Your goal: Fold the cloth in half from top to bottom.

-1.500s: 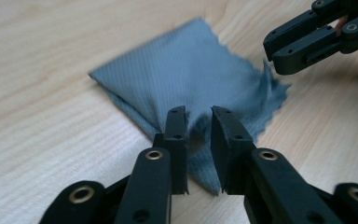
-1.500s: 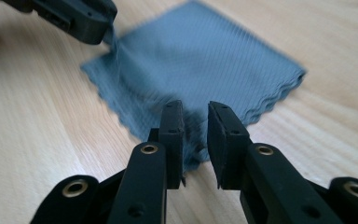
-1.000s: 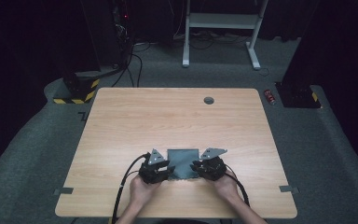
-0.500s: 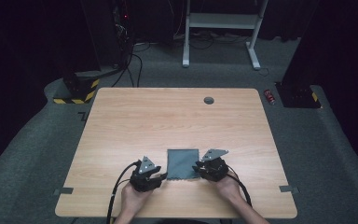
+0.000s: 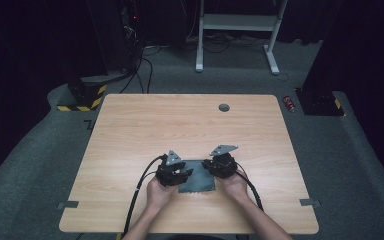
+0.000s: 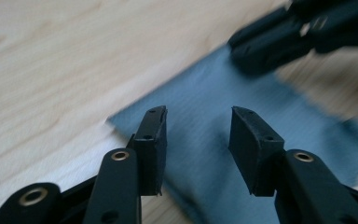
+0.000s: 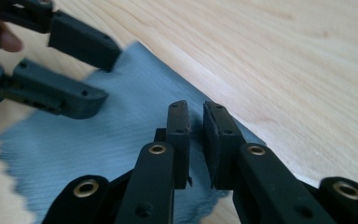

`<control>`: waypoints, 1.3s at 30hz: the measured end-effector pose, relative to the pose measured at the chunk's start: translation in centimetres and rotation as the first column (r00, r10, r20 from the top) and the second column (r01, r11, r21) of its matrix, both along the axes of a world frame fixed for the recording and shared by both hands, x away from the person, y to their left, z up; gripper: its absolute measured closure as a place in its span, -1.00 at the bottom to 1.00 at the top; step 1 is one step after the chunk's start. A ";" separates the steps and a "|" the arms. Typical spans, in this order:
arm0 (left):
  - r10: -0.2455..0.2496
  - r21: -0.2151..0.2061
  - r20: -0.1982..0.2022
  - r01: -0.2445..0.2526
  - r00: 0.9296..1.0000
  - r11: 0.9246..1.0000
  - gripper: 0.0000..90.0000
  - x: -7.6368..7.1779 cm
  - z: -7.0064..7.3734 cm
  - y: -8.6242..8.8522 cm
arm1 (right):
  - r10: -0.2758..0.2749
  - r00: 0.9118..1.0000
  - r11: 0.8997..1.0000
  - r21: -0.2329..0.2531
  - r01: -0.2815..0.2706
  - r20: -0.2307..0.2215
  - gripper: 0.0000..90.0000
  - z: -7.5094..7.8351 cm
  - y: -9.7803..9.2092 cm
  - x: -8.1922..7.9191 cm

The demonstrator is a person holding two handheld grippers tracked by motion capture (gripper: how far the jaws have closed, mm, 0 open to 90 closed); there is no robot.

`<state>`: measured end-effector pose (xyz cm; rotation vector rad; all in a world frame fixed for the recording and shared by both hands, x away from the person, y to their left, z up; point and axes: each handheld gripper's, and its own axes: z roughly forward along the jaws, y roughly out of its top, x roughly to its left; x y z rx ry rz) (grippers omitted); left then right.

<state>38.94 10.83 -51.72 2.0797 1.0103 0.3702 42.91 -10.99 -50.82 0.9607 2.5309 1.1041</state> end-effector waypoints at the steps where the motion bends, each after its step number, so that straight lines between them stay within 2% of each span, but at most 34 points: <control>1: -0.002 0.007 0.009 0.002 1.000 1.000 0.25 -0.1 -0.4 0.3 | -0.011 1.000 1.000 -0.010 0.011 -0.012 0.78 -0.3 -0.1 0.2; 2: -0.001 -0.011 0.025 0.001 1.000 1.000 0.25 -0.4 -0.7 0.9 | -0.017 1.000 1.000 0.000 0.017 -0.020 0.79 -0.9 -0.7 0.6; 4: 0.006 0.001 0.023 -0.006 1.000 1.000 0.22 -0.6 -0.7 1.2 | -0.039 0.999 0.999 0.001 0.039 -0.030 0.78 -0.8 -1.3 0.7; 6: 0.008 -0.008 0.023 -0.008 1.000 1.000 0.21 -0.7 -0.8 1.3 | -0.041 0.999 0.999 -0.004 0.041 -0.028 0.78 -0.8 -1.5 0.7; 8: 0.016 -0.001 0.020 -0.016 1.000 1.000 0.20 -0.7 -0.7 1.4 | -0.047 0.999 0.999 -0.021 0.047 -0.014 0.73 -0.6 -1.7 0.7; 12: 0.020 0.000 0.018 -0.020 1.000 1.000 0.18 -0.7 -0.7 1.3 | -0.053 0.999 0.999 -0.008 0.053 -0.008 0.70 -0.3 -1.6 0.5; 13: 0.020 -0.001 0.018 -0.020 1.000 1.000 0.18 -0.7 -0.7 1.3 | -0.048 0.999 0.999 -0.006 0.048 0.012 0.67 -0.2 -1.2 0.4; 17: 0.033 -0.001 0.015 -0.033 0.999 0.999 0.12 -0.8 -0.7 1.4 | -0.044 0.999 0.999 -0.028 0.044 -0.001 0.66 -0.8 -0.6 0.9; 19: 0.036 -0.004 0.017 -0.036 0.999 0.999 0.07 -0.8 -0.6 1.5 | -0.053 0.999 0.999 -0.006 0.053 -0.012 0.61 -0.8 -0.9 1.1; 20: 0.042 -0.017 0.024 -0.042 0.999 0.999 0.07 -0.9 -0.5 1.6 | -0.053 0.999 0.999 -0.006 0.053 -0.012 0.61 -0.8 -0.9 1.1; 22: 0.063 -0.085 0.047 -0.059 0.997 0.995 0.03 -1.5 0.3 2.6 | -0.074 0.997 0.997 0.012 0.074 0.011 0.52 -0.2 -1.7 0.5; 24: 0.069 -0.101 0.056 -0.064 0.996 0.993 0.00 -1.8 0.6 3.2 | -0.080 0.997 0.997 0.020 0.080 0.019 0.51 -0.1 -2.1 0.2; 26: 0.097 -0.134 0.061 -0.089 0.993 0.987 -0.01 -2.3 0.9 4.3 | -0.098 0.994 0.995 0.020 0.098 0.039 0.46 0.1 -3.3 -0.5; 27: 0.123 -0.174 0.054 -0.112 0.991 0.978 -0.03 -2.8 0.9 5.8 | -0.122 0.991 0.993 0.013 0.122 0.046 0.44 -0.1 -4.7 -1.3; 28: 0.125 -0.197 0.040 -0.115 0.991 0.974 -0.04 -3.0 0.8 6.5 | -0.136 0.990 0.991 0.011 0.136 0.045 0.43 -0.3 -5.4 -1.6; 29: 0.125 -0.197 0.040 -0.115 0.991 0.974 -0.05 -3.0 0.8 6.5 | -0.136 0.990 0.991 0.011 0.136 0.045 0.43 -0.3 -5.4 -1.6; 30: 0.128 -0.201 0.023 -0.121 0.991 0.972 -0.06 -3.3 0.5 7.5 | -0.164 0.985 0.986 -0.003 0.164 0.044 0.41 -0.7 -6.8 -2.1; 31: 0.128 -0.201 0.023 -0.121 0.991 0.972 -0.07 -3.3 0.5 7.5 | -0.181 0.983 0.983 -0.015 0.182 0.042 0.40 -0.9 -7.3 -2.3; 33: 0.174 -0.133 0.024 -0.169 0.984 0.976 -0.07 -3.6 -0.1 8.3 | -0.206 0.977 0.978 -0.025 0.208 0.051 0.38 -1.2 -8.3 -2.6; 34: 0.174 -0.133 0.024 -0.169 0.984 0.976 -0.07 -3.6 -0.1 8.3 | -0.206 0.977 0.978 -0.025 0.208 0.051 0.38 -1.2 -8.3 -2.6; 35: 0.220 -0.069 0.021 -0.218 0.975 0.973 -0.07 -3.6 -0.6 8.9 | -0.232 0.971 0.972 -0.019 0.234 0.061 0.35 -1.3 -9.1 -3.0; 36: 0.220 -0.069 0.021 -0.218 0.975 0.973 -0.07 -3.6 -0.6 8.9 | -0.232 0.971 0.972 -0.019 0.234 0.061 0.35 -1.3 -9.1 -3.0; 37: 0.263 -0.025 0.012 -0.262 0.965 0.965 -0.07 -3.5 -1.0 9.4 | -0.242 0.967 0.969 -0.031 0.245 0.082 0.28 -1.4 -9.4 -3.3; 38: 0.263 -0.025 0.012 -0.262 0.965 0.965 -0.10 -3.5 -1.0 9.4 | -0.242 0.967 0.969 -0.031 0.245 0.082 0.28 -1.4 -9.4 -3.3; 39: 0.276 -0.009 0.022 -0.276 0.961 0.961 -0.12 -3.5 -1.0 9.7 | -0.247 0.965 0.968 -0.033 0.251 0.084 0.19 -1.4 -9.6 -3.3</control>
